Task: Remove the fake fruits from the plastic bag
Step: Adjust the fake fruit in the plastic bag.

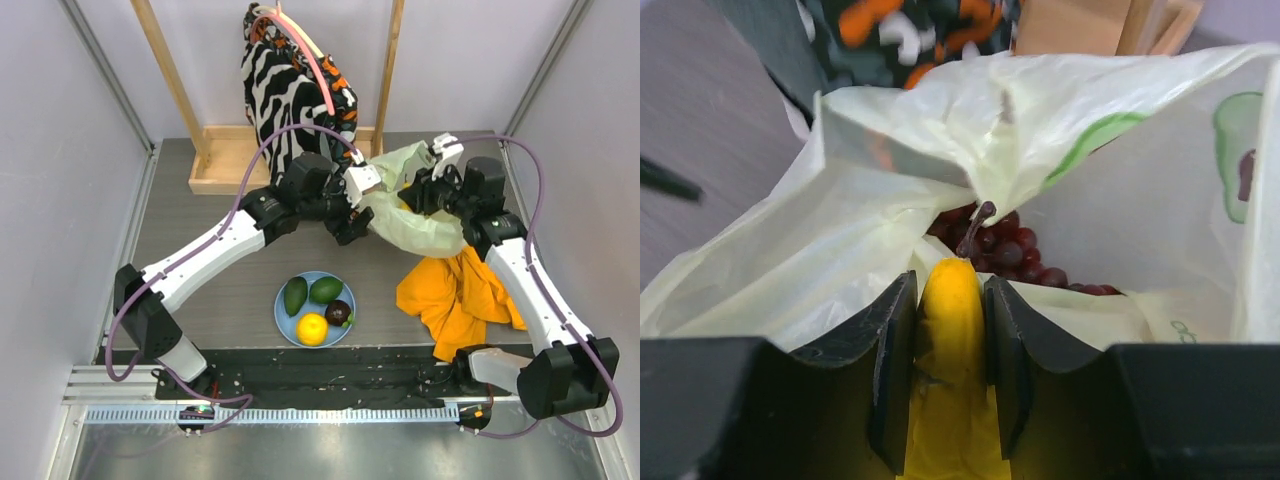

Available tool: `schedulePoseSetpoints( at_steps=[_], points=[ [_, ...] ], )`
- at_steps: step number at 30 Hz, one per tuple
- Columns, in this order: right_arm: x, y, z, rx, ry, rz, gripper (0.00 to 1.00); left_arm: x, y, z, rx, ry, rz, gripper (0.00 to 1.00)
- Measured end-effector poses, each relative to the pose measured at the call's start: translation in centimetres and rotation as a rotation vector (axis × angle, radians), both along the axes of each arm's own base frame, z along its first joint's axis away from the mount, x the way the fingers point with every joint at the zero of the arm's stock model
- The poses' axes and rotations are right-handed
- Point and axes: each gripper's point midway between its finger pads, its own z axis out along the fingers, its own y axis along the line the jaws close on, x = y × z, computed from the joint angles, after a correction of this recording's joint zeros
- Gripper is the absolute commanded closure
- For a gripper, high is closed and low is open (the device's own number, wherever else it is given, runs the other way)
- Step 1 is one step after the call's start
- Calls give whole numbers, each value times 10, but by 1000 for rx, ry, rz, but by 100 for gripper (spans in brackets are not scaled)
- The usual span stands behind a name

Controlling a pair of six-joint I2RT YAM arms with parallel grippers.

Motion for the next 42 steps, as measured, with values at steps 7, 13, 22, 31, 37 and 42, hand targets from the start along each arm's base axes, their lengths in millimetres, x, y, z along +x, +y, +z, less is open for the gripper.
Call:
schedulePoseSetpoints(
  at_steps=[7,13,22,31,37,42],
  points=[
    [-59,-20,-123,-195,240,61,57,-2,5,-11,22,9,-1,22],
    [-87,-36,-164,-317,317,86,30,-1,5,-11,21,11,1,22],
    [-93,-42,-153,-347,278,81,35,-1,7,-17,27,21,6,22],
    [-102,-43,-166,-358,341,96,45,-1,8,-18,29,23,7,22],
    [-98,-43,-188,-372,404,117,71,-1,8,-19,31,24,8,22],
    [-93,-34,-157,-343,383,154,71,-2,9,-23,38,31,8,22]
  ],
)
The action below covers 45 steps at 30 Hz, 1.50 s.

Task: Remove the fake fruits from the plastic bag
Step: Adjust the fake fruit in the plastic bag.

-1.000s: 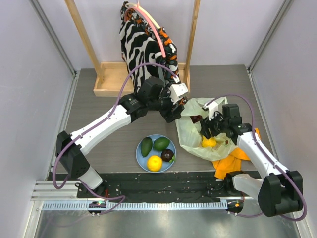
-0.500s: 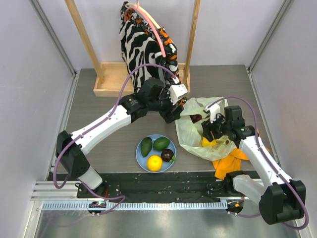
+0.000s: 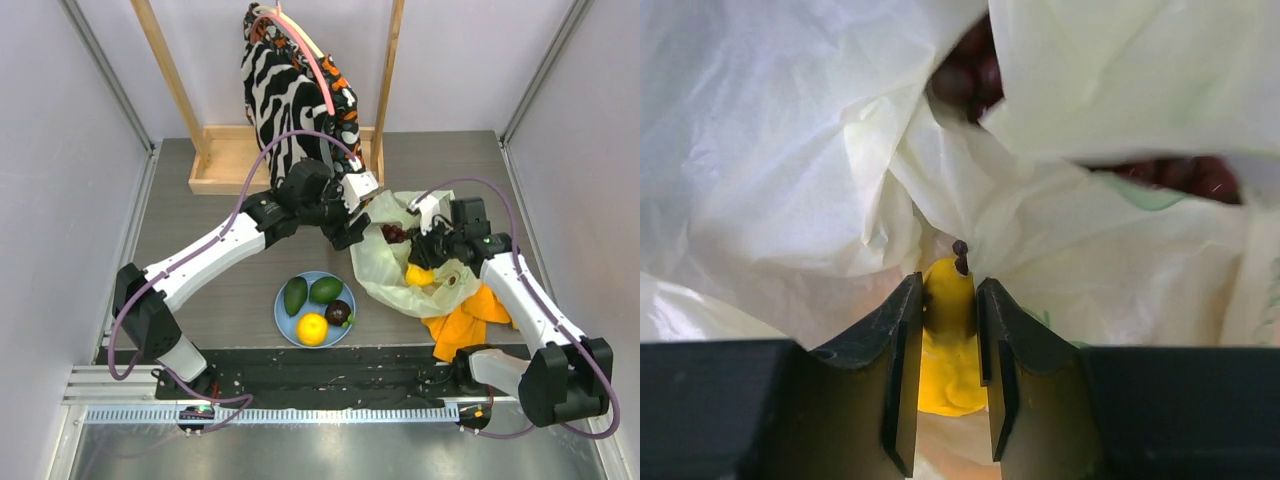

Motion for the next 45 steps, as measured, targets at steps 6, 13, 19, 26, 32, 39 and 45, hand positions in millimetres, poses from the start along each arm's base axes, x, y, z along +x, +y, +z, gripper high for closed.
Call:
schedulePoseSetpoints(
  at_steps=[6,13,19,26,32,39,45],
  points=[
    [14,17,92,100,-170,46,65,1,1,0,0,0,3,22],
    [-3,16,76,87,-127,83,37,2,1,0,-1,2,5,22],
    [-28,5,42,35,-6,60,35,2,1,0,-1,3,6,22],
    [-57,2,66,15,-100,126,54,1,1,0,-5,12,13,22],
    [-75,-5,47,-80,-11,281,59,2,1,0,-7,14,15,22],
    [-70,4,22,-111,44,405,68,2,0,0,-12,14,11,22],
    [-63,19,2,-125,99,490,69,2,0,-1,-10,15,11,22]
  ],
)
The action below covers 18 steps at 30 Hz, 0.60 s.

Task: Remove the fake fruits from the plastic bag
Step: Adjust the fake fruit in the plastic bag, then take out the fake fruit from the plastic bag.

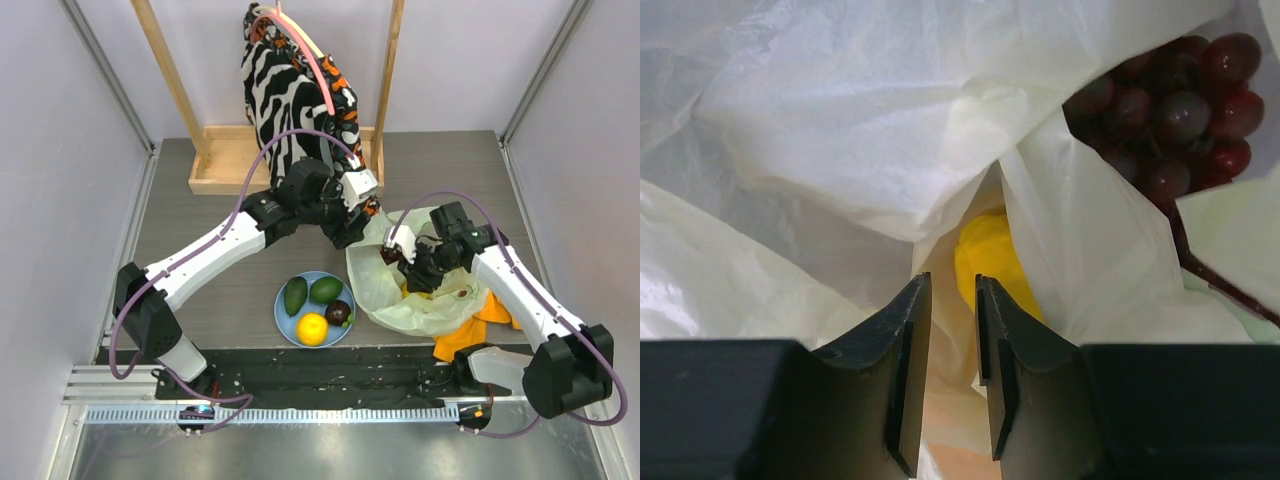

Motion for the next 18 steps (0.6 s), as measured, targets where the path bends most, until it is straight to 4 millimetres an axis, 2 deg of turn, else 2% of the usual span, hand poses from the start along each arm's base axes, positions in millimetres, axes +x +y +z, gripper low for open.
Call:
schedulePoseSetpoints(
  at_steps=[3,4,5,9,13,18],
  points=[
    [3,2,-7,-21,7,12,67,0,0,-1,1,1,1,22],
    [5,1,-9,-28,8,10,62,0,1,-2,3,3,1,22],
    [8,0,-13,-41,8,2,50,0,1,-3,4,4,1,22],
    [18,-10,-28,-107,5,-47,35,1,3,-5,8,8,5,22],
    [21,-24,-43,-196,14,-57,30,1,3,-5,8,8,6,21],
    [14,-40,-56,-291,46,-16,27,1,3,-5,8,8,7,22]
  ],
)
